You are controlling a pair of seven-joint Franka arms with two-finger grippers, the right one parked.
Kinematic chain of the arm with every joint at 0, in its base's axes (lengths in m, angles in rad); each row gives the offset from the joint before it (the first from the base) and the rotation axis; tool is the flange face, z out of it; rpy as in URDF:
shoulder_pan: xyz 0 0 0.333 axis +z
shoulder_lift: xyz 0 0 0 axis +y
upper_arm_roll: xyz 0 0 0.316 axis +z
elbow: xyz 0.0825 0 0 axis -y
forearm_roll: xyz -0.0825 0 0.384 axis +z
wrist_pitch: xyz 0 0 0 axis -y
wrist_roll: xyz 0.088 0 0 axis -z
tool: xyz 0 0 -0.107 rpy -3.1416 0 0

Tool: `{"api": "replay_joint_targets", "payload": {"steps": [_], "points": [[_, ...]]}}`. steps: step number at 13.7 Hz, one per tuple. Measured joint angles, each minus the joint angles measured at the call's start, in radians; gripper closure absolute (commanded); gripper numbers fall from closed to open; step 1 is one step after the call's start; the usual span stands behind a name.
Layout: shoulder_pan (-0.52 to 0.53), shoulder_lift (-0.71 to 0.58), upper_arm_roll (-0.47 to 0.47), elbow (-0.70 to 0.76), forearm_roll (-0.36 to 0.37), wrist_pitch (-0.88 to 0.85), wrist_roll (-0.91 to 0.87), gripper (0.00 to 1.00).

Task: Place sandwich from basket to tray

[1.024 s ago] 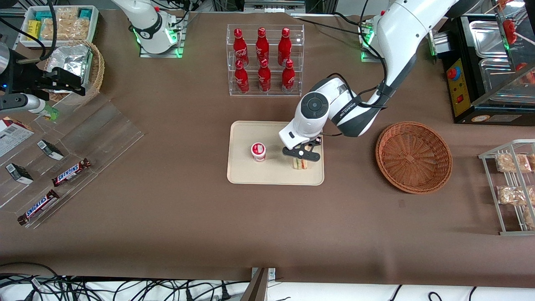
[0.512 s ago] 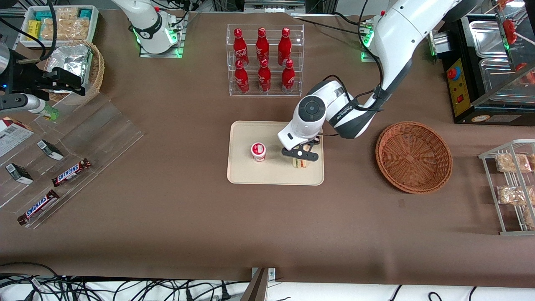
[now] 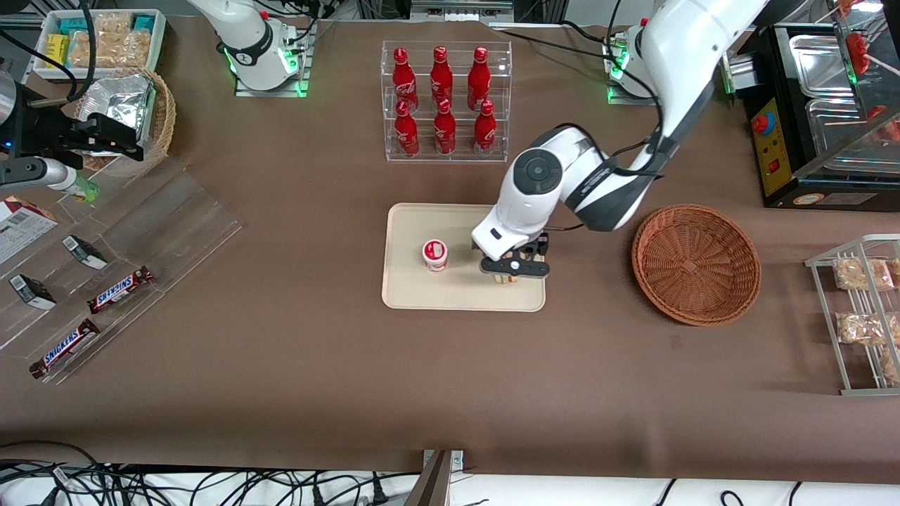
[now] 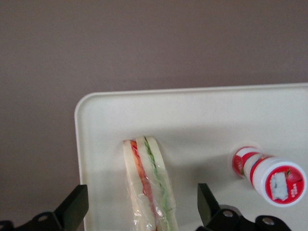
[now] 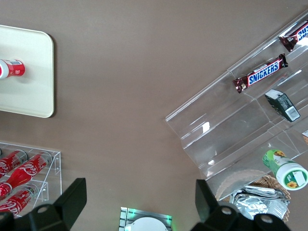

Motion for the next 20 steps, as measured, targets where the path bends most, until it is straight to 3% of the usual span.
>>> {"api": "replay_joint_targets", "payload": {"steps": [5, 10, 14, 16, 18, 20], "points": [[0.081, -0.157, -0.001, 0.112, -0.01, -0.236, -0.103, 0.0], [0.181, -0.258, -0.001, 0.179, -0.101, -0.41, -0.093, 0.0], [0.241, -0.3, 0.005, 0.179, -0.173, -0.48, 0.027, 0.0], [0.249, -0.333, 0.082, 0.179, -0.241, -0.51, 0.153, 0.0], [0.223, -0.387, 0.218, 0.17, -0.32, -0.559, 0.325, 0.0], [0.192, -0.446, 0.334, 0.155, -0.351, -0.616, 0.487, 0.0]]}}
